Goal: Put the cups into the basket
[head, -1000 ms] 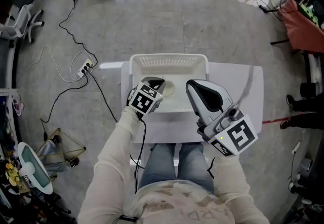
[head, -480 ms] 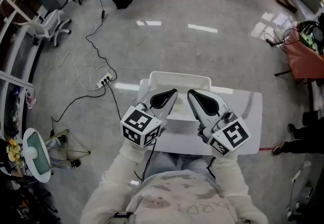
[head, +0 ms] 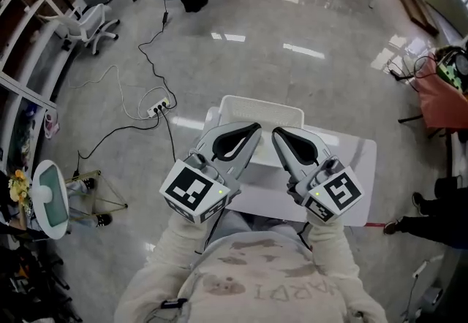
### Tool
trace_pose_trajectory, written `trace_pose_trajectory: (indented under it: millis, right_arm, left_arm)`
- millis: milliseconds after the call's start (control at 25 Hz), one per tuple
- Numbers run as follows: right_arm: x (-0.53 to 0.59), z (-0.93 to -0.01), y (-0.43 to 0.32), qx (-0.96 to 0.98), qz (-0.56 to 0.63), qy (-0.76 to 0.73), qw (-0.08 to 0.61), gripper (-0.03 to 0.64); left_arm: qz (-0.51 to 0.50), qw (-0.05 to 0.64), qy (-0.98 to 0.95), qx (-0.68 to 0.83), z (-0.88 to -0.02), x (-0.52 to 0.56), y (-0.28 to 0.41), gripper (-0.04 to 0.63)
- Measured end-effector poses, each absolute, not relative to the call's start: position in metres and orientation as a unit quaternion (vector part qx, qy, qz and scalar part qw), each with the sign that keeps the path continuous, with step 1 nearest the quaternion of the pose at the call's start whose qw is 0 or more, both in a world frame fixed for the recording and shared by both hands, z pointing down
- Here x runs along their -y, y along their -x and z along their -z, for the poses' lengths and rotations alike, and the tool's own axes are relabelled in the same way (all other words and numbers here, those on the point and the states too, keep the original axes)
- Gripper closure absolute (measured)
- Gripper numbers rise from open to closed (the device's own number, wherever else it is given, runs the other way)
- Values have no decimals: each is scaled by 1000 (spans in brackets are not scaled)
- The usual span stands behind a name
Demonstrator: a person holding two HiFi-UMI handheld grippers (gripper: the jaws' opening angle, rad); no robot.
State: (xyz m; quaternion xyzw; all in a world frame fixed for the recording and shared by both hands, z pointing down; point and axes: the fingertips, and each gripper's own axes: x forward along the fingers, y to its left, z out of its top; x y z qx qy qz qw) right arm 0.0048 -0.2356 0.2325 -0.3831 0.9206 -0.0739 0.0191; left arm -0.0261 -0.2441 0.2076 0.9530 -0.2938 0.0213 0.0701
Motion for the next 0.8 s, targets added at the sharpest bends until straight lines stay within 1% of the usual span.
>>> trace_pose_trajectory:
  millis: [480,800]
  right_arm:
    - [209,-216,-10,-931,56,358,32,591]
    - [204,-211,-4,-932,51,356,35,591]
  left_arm:
    - [-22,48,-948,313,-199,218,13,595]
    - [-21,43,-947,318,-199,209,19,595]
